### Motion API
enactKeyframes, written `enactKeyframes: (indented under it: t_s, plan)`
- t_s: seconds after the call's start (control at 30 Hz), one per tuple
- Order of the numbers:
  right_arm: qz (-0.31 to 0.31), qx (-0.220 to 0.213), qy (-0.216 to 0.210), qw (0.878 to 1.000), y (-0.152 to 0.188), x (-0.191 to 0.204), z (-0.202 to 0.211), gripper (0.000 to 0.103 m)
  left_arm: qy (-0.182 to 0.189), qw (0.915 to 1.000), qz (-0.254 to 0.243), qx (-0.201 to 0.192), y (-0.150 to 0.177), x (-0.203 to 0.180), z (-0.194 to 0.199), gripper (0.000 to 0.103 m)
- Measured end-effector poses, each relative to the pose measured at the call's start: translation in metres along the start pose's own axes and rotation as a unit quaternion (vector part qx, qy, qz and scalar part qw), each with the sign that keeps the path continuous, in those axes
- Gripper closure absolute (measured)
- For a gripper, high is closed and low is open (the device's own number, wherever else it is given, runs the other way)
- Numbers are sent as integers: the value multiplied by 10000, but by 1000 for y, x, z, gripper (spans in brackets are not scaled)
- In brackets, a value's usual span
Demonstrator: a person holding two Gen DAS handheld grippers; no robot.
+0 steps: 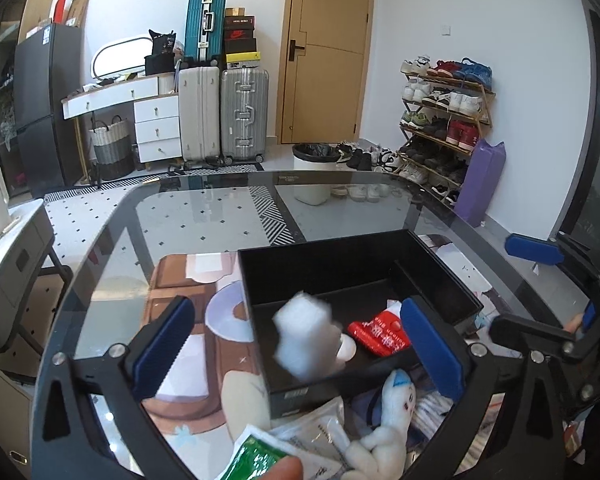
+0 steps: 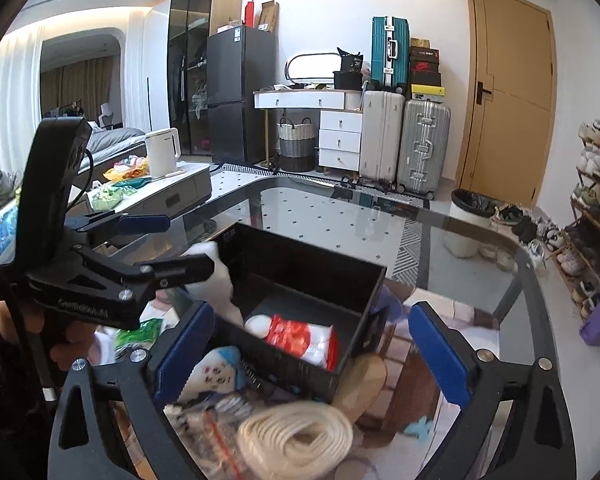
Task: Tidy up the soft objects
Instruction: 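Open the left tool over the black box while the right tool drops the red bag inside, then move the right tool to the white rope zip bag and close on it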
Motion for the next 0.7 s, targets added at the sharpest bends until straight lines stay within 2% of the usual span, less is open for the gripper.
enactKeyframes:
  t_s: [0.27,0.47,0.7]
  plan:
    - [-380,218,-24,9990,28,-3,23,3,-140,9999,-15,-57,13,5,24,0]
    - [-564,167,64,9982,40,-2,38,3,-133,9999,-4,-97,26,7,35,0]
    - [-876,304,98,9956,49,-12,41,3,-164,9998,-88,-113,38,5,42,0]
Point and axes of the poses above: each gripper's, at about its wrist camera, not at the fingertips, and z roughly against the way its jaws point, x to its left, y to its underside, the point moved 6 cm from there along -z, roughly the way its jaws point, and after that the axes turned 7 degrees about -z, right-handed, at the moved point
